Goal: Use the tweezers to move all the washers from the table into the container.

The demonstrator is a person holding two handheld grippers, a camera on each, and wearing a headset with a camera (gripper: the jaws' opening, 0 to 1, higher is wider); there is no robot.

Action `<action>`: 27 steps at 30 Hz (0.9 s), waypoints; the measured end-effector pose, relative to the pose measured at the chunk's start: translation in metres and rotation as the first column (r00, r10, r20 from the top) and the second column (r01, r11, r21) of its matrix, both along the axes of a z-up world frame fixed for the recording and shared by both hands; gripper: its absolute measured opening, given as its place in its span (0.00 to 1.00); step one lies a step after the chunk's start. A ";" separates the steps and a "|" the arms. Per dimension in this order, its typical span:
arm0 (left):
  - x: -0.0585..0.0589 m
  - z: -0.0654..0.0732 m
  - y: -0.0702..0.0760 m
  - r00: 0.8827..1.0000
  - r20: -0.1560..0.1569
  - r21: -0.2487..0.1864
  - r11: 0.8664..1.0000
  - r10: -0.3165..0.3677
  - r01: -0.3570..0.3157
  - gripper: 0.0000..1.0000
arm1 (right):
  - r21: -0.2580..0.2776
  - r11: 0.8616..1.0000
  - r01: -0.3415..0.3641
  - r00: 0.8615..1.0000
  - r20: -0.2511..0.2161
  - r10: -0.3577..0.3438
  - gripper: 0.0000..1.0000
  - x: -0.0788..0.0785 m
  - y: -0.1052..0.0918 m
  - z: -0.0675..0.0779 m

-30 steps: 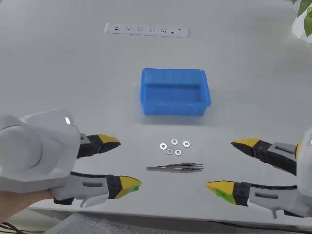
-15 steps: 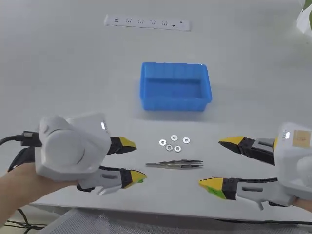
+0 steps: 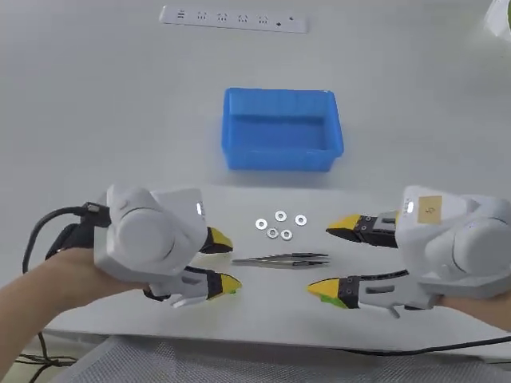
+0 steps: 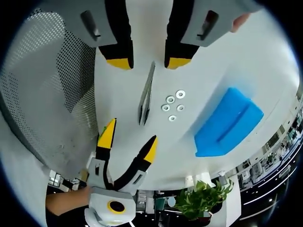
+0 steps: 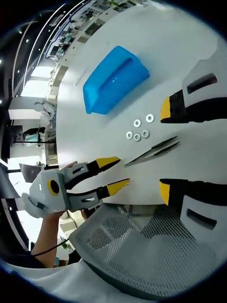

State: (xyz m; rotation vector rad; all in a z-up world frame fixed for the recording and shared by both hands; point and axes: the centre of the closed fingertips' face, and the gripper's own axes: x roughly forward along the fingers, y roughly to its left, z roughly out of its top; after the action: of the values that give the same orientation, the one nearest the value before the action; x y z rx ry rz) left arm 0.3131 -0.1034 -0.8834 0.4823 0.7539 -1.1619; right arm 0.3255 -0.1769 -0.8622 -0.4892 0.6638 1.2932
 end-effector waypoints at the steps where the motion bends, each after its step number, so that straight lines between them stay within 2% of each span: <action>1: 0.001 -0.001 0.000 1.000 -0.008 0.000 1.000 0.003 -0.003 0.31 | -0.001 1.000 -0.005 1.000 -0.001 0.005 0.47 0.000 0.001 -0.001; 4: 0.001 -0.002 0.000 1.000 -0.014 0.001 1.000 -0.004 0.004 0.30 | -0.019 1.000 -0.024 1.000 -0.017 0.024 0.45 0.001 0.001 -0.008; 7: 0.002 -0.002 -0.002 1.000 -0.011 0.000 1.000 -0.018 0.018 0.30 | -0.034 0.998 -0.053 0.999 -0.009 0.052 0.44 0.000 0.003 -0.011; 14: 0.004 -0.002 -0.005 0.999 -0.008 -0.004 0.999 -0.038 0.038 0.28 | -0.053 0.995 -0.090 0.996 -0.015 0.090 0.35 0.001 0.008 -0.016; 16: 0.003 -0.002 -0.006 0.999 -0.012 0.004 0.999 -0.051 0.051 0.24 | -0.058 0.993 -0.100 0.995 -0.016 0.099 0.32 0.001 0.009 -0.017; 18: 0.004 -0.003 -0.006 0.998 0.005 0.012 0.998 -0.064 0.064 0.22 | -0.064 0.992 -0.106 0.994 -0.019 0.105 0.30 0.000 0.009 -0.018; 21: 0.005 -0.002 -0.007 0.998 0.001 0.015 0.998 -0.067 0.067 0.19 | -0.077 0.989 -0.125 0.992 -0.021 0.123 0.27 0.000 0.010 -0.020; 27: 0.007 -0.003 -0.011 0.995 0.019 0.030 0.995 -0.096 0.096 0.15 | -0.107 0.981 -0.162 0.987 -0.024 0.161 0.22 -0.002 0.011 -0.025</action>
State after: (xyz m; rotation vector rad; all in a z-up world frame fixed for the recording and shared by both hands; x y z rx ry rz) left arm 0.3203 -0.1147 -0.8860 0.5596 0.7371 -1.2348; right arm 0.3239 -0.1654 -0.8868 -0.6335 0.7219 1.4196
